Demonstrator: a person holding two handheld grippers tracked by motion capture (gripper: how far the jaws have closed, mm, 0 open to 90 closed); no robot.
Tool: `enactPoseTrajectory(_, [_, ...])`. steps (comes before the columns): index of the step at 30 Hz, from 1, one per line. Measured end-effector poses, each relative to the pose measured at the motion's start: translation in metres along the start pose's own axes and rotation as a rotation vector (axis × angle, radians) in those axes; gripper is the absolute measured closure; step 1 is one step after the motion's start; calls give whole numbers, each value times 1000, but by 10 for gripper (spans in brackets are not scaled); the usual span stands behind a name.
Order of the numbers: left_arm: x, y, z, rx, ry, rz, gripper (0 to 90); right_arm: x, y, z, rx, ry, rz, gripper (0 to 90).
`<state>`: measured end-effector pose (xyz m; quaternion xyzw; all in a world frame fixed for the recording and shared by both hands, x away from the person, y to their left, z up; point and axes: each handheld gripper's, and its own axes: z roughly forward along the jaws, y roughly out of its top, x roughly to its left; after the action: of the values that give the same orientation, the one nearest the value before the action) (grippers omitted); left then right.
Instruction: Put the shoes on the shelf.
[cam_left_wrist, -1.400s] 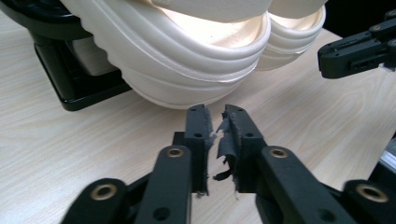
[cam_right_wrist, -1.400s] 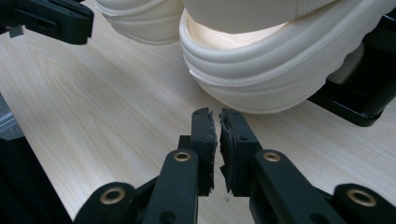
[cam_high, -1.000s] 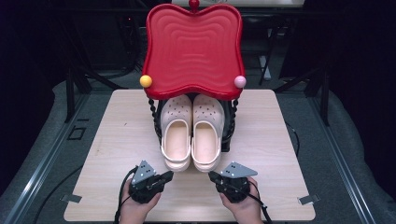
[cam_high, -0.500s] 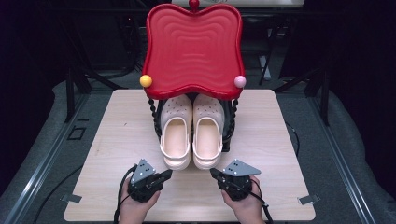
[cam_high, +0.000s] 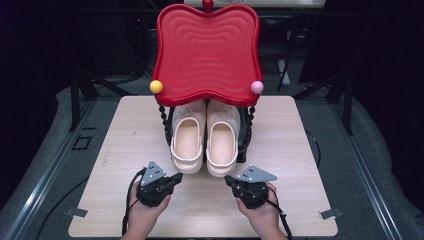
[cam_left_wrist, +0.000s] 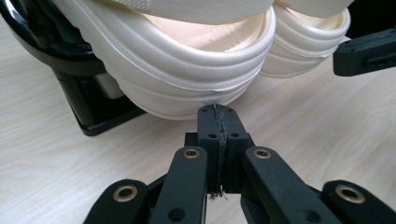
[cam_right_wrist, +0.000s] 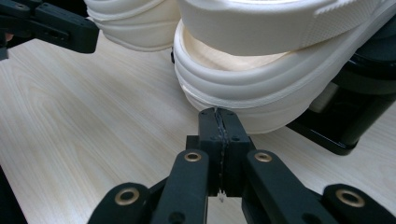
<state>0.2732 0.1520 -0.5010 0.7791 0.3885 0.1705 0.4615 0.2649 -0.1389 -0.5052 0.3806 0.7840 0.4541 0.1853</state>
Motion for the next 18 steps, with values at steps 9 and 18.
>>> enactPoseTrajectory(9, [15, 15, 5, -15, 32, -17, 895, -2, 12, 11, -8, -6, 9, 896])
enactPoseTrajectory(18, [19, 28, 11, -16, 42, -3, 895, -12, 25, 19, -39, -24, 46, 894])
